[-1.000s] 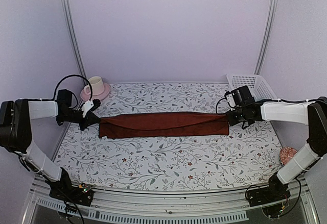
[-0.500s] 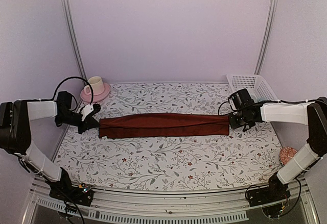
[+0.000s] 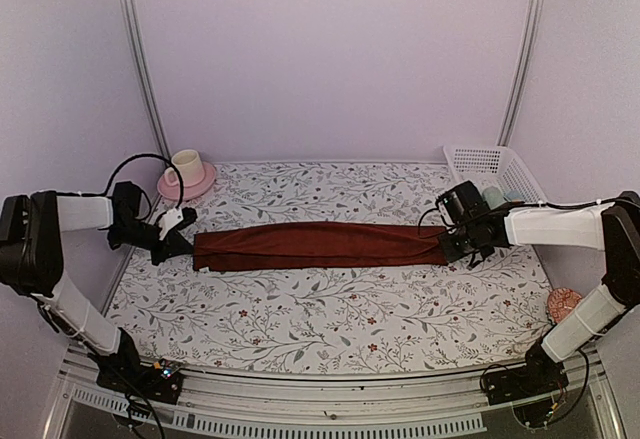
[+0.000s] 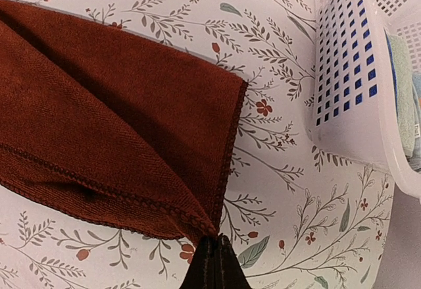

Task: Roll the towels
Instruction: Fold the towel at the center of the board.

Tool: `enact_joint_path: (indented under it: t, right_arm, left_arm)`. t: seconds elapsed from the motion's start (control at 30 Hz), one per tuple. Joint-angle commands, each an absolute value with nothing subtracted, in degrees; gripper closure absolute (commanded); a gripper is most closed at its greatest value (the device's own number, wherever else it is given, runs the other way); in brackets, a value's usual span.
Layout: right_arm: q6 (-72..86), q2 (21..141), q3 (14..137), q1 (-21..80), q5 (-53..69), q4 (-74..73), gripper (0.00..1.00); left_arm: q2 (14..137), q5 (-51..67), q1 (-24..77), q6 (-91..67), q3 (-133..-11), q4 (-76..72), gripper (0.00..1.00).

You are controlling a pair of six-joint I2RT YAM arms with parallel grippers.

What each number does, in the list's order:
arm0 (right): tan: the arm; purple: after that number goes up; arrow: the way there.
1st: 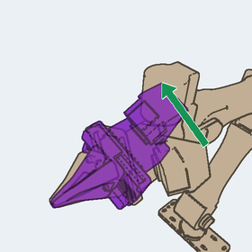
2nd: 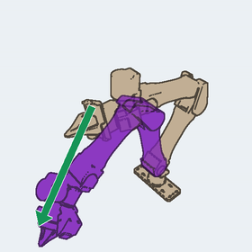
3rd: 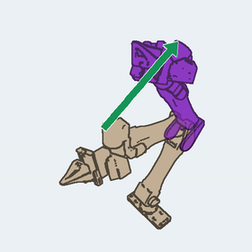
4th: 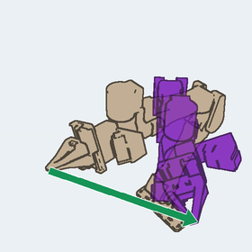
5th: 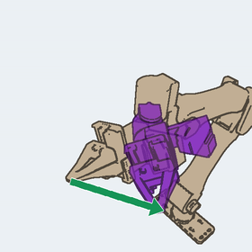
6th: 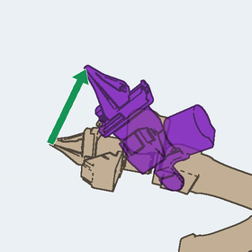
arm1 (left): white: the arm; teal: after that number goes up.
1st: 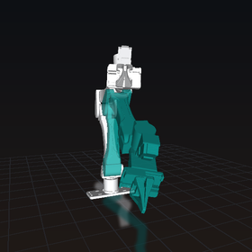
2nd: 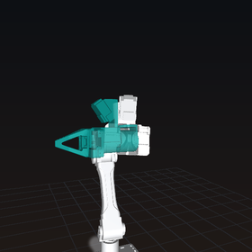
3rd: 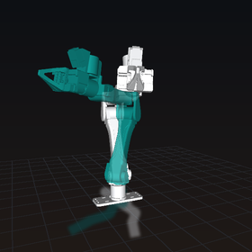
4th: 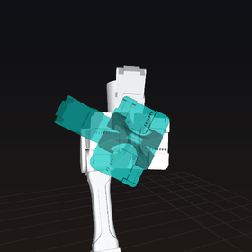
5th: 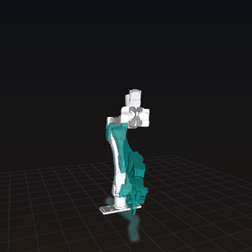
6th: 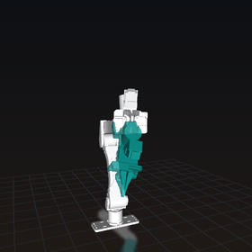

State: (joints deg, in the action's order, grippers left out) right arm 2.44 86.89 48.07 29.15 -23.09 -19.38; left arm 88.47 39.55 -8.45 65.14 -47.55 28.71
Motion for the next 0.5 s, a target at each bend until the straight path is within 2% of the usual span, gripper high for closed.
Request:
enact_joint_path:
  t: [0.0, 0.2, 0.47]
  right_arm:
    - [3.4, 86.3, 47.3, 29.2, -25.6, -20.6, 0.98]
    - [4.4, 86.6, 47.1, 29.2, -29.3, -21.2, 0.98]
    - [4.7, 85.5, 46.9, 29.2, -28.0, -21.6, 0.98]
  left_arm:
    - [89.8, 38.3, -9.0, 65.8, -48.6, 29.2, 1.0]
    - [90.0, 38.0, -9.7, 64.9, -48.9, 28.2, 1.0]
    - [90.6, 38.7, -10.4, 66.6, -49.6, 30.1, 1.0]
